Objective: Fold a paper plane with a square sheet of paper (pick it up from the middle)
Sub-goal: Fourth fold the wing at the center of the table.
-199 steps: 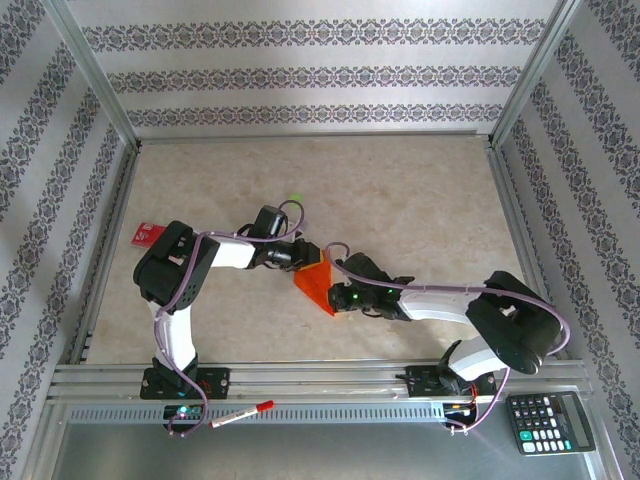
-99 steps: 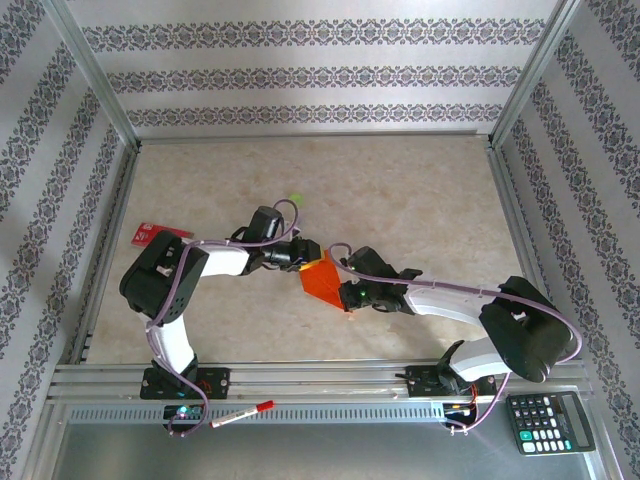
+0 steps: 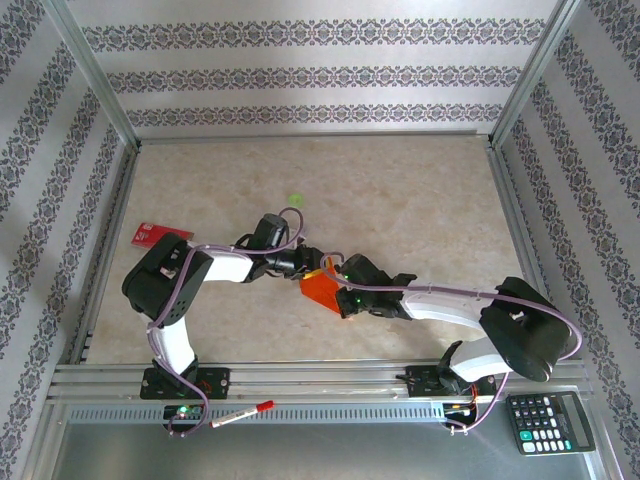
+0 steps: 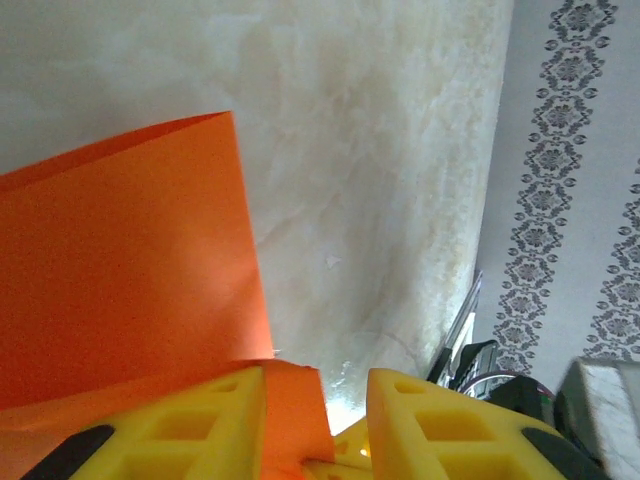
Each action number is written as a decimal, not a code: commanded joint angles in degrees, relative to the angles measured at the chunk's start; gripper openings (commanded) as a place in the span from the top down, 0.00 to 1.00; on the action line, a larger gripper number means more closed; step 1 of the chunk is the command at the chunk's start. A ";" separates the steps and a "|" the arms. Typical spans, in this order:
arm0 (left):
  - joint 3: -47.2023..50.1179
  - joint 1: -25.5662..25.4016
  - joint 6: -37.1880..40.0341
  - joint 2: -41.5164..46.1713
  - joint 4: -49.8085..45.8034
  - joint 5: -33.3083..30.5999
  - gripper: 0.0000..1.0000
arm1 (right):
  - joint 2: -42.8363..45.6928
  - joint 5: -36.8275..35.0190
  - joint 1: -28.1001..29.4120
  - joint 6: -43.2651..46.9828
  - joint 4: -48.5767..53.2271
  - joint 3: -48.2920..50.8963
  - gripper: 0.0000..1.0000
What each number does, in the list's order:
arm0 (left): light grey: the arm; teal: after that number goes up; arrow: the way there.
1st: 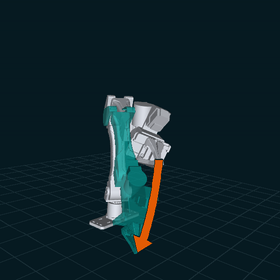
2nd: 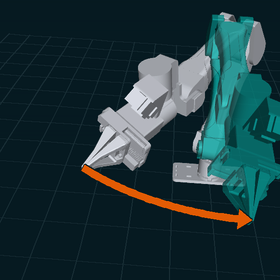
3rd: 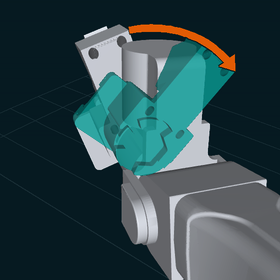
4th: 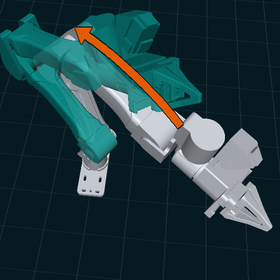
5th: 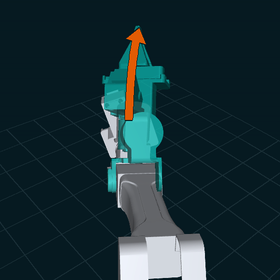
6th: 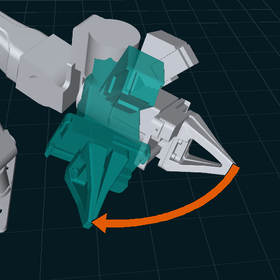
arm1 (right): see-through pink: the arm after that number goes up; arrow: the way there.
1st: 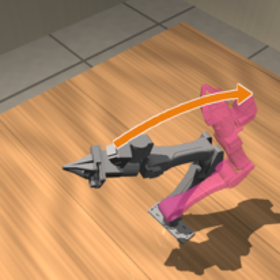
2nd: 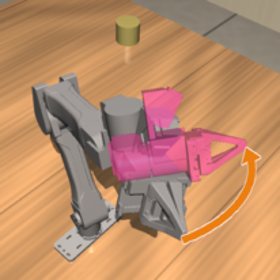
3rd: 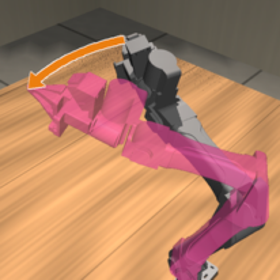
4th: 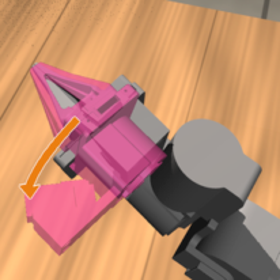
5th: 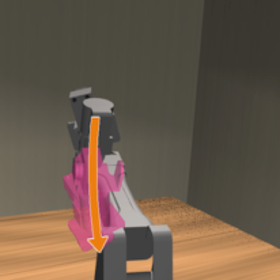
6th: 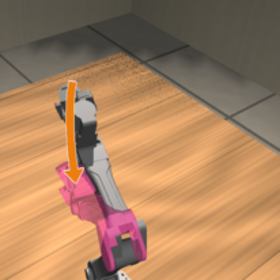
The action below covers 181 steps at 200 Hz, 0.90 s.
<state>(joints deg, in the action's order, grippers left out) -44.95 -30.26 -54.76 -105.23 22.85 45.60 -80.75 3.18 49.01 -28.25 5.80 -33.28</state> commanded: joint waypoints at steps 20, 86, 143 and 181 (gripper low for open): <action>-0.39 0.52 2.91 -1.62 -0.98 -2.53 0.69 | -0.28 -1.16 0.47 1.17 1.17 -1.69 0.94; 1.42 0.80 4.25 -3.03 -0.98 -3.50 0.70 | 2.12 3.96 -0.75 -3.20 -1.58 1.02 0.84; 2.41 0.70 3.61 -3.45 0.46 -3.51 0.70 | 2.43 7.09 -1.28 -9.25 -8.89 4.86 0.87; 2.55 0.72 3.79 -3.40 0.35 -3.47 0.70 | 3.16 6.84 -1.62 -10.10 -9.15 5.23 0.84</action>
<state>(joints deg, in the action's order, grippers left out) -43.92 -29.89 -52.49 -106.78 24.40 43.24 -79.00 9.34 48.12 -36.42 -1.32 -28.71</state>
